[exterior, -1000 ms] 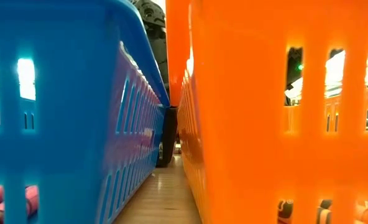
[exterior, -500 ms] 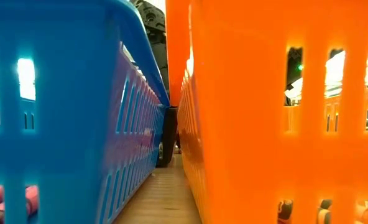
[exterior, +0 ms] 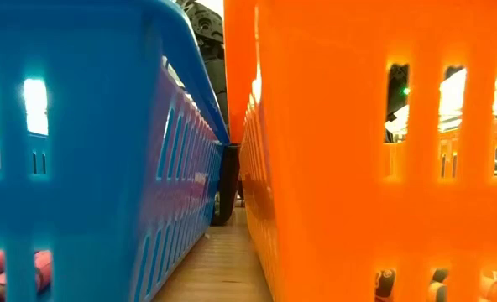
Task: Sort crayons
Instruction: Put the black crayon into the black basket
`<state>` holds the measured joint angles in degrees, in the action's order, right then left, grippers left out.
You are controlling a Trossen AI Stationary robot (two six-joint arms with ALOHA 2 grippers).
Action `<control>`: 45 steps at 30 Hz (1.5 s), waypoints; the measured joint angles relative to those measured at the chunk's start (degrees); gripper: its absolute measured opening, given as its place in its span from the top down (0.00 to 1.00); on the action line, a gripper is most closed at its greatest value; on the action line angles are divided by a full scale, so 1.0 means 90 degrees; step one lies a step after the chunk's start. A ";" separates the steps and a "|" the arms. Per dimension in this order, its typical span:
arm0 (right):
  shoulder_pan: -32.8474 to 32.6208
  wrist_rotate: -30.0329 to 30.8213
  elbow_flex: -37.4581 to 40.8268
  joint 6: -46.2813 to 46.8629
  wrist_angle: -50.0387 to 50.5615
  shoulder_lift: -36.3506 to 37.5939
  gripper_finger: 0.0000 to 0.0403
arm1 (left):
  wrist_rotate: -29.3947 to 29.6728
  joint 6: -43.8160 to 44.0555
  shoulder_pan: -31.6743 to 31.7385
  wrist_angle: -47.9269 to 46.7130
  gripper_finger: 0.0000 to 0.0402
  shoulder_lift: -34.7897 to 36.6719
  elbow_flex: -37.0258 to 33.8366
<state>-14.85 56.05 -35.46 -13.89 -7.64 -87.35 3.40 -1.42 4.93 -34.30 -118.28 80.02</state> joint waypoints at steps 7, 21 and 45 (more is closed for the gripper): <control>-0.0002 0.0048 0.0000 -0.0002 0.0020 0.0000 0.92 | 0.0100 -0.0006 -0.0002 -0.0045 0.92 0.0091 -0.0023; -0.0081 0.0311 0.0002 -0.0034 0.0021 0.0000 0.92 | 0.0298 0.0476 -0.0018 -0.1034 0.92 0.0642 -0.0042; -0.0228 0.0645 0.0000 -0.0261 -0.0078 0.0002 0.92 | 0.0094 0.2716 -0.0479 -0.1942 0.92 0.2339 -0.0013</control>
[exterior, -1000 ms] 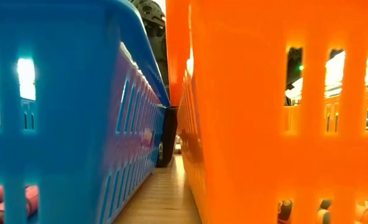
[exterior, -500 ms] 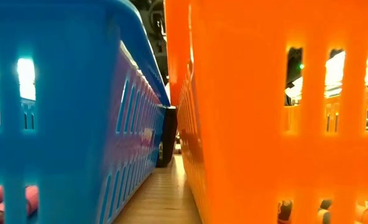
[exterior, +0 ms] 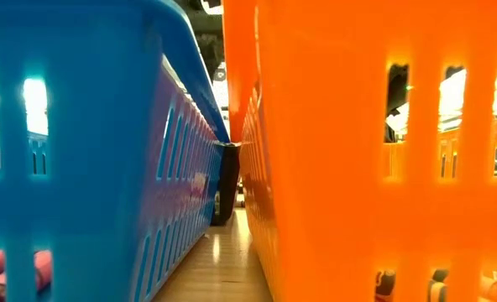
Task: Sort crayons
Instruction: Put the black crayon into the black basket
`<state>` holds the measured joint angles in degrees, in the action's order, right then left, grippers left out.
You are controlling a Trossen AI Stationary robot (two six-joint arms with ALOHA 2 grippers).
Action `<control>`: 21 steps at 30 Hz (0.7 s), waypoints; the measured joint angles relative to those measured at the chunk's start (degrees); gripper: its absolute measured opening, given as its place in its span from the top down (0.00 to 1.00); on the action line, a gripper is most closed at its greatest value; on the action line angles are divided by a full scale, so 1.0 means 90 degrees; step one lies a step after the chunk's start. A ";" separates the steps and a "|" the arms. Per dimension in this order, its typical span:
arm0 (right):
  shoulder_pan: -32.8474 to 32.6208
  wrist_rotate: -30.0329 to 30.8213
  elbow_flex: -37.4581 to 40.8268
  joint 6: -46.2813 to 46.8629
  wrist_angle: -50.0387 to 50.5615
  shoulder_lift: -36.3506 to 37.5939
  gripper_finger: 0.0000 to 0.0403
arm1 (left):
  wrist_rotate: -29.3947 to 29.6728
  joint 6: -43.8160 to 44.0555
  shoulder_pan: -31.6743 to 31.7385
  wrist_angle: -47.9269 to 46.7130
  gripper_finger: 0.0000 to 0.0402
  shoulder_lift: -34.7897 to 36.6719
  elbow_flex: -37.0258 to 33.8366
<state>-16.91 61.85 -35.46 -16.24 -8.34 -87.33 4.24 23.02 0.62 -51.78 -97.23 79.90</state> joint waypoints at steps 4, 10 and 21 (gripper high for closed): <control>0.0000 0.0001 0.0000 -0.0001 0.0014 0.0000 0.92 | -0.0156 0.0857 -0.0341 0.0080 0.92 0.0025 0.0003; 0.0000 0.0003 0.0000 -0.0001 0.0027 0.0000 0.92 | -0.0110 0.2102 -0.0948 0.0172 0.92 0.0022 0.0002; 0.0000 -0.0021 0.0000 0.0002 0.0027 0.0000 0.92 | 0.0329 0.3210 -0.1539 0.0571 0.92 -0.0645 0.0002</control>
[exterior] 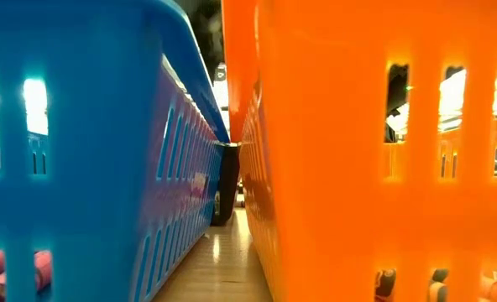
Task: Sort crayons
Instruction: Put the black crayon into the black basket
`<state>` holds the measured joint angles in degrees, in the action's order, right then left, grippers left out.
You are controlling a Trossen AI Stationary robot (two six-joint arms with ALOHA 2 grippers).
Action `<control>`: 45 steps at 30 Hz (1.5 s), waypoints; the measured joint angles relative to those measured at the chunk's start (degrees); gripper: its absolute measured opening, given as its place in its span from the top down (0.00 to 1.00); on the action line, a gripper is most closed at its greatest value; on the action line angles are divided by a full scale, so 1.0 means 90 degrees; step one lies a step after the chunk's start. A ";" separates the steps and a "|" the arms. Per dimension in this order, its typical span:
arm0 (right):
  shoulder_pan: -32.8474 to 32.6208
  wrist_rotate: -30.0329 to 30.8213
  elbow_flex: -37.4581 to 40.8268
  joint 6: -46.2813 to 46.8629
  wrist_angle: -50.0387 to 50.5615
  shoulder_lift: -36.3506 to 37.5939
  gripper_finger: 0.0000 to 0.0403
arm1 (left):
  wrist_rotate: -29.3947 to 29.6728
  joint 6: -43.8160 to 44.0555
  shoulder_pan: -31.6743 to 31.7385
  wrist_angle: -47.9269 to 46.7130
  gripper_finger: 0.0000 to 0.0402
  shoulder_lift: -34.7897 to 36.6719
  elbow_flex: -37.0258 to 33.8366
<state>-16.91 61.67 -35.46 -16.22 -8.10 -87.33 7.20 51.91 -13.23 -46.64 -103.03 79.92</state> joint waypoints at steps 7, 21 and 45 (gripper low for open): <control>-0.0052 -0.0020 0.0000 0.0010 0.0003 0.0000 0.92 | 0.0022 -0.0097 0.0032 0.0001 0.92 -0.0606 0.0000; -0.0085 0.0012 0.0000 -0.0030 0.0003 0.0000 0.92 | -0.0141 -0.0366 0.0051 -0.0030 0.74 -0.0975 0.0000; -0.0085 -0.0031 0.0000 -0.0030 -0.0030 0.0000 0.92 | -0.0094 -0.3708 0.1311 -0.0169 0.74 -0.0570 0.0122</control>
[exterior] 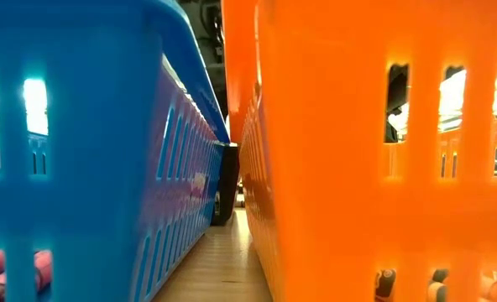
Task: Sort crayons
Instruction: Put the black crayon into the black basket
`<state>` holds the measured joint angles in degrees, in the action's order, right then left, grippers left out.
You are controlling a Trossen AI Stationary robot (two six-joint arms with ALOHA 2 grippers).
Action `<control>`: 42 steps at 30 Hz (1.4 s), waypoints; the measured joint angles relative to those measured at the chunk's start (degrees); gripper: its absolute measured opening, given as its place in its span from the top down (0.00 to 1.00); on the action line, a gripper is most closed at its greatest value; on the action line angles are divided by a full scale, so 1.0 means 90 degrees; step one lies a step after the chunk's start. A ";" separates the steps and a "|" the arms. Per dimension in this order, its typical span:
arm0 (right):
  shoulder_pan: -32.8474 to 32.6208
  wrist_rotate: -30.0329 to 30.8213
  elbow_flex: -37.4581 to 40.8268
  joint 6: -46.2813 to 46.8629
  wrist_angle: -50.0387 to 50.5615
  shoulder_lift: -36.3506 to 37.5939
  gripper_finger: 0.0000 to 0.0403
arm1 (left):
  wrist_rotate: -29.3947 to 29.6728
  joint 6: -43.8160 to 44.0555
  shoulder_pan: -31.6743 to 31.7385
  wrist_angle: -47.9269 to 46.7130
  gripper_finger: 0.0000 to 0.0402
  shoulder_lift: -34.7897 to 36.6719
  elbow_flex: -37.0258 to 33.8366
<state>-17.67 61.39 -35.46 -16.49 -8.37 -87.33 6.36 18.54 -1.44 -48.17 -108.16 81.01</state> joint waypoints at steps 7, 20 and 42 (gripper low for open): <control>0.0000 -0.0325 0.0000 0.0022 -0.0077 -0.0002 0.92 | -0.0329 -0.1336 0.0227 0.0186 0.74 -0.0258 -0.0015; 0.0000 -0.0447 -0.0001 0.0022 -0.0115 -0.0002 0.92 | -0.0729 -0.1851 0.0227 0.0740 0.63 -0.0345 -0.0472; 0.0000 -0.0452 0.0000 -0.0019 -0.0157 -0.0002 0.92 | -0.0642 -0.1838 0.0173 0.0733 0.63 -0.0763 -0.0478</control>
<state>-17.67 57.32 -35.46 -16.67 -9.78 -87.35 0.57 2.00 0.12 -41.57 -115.02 76.71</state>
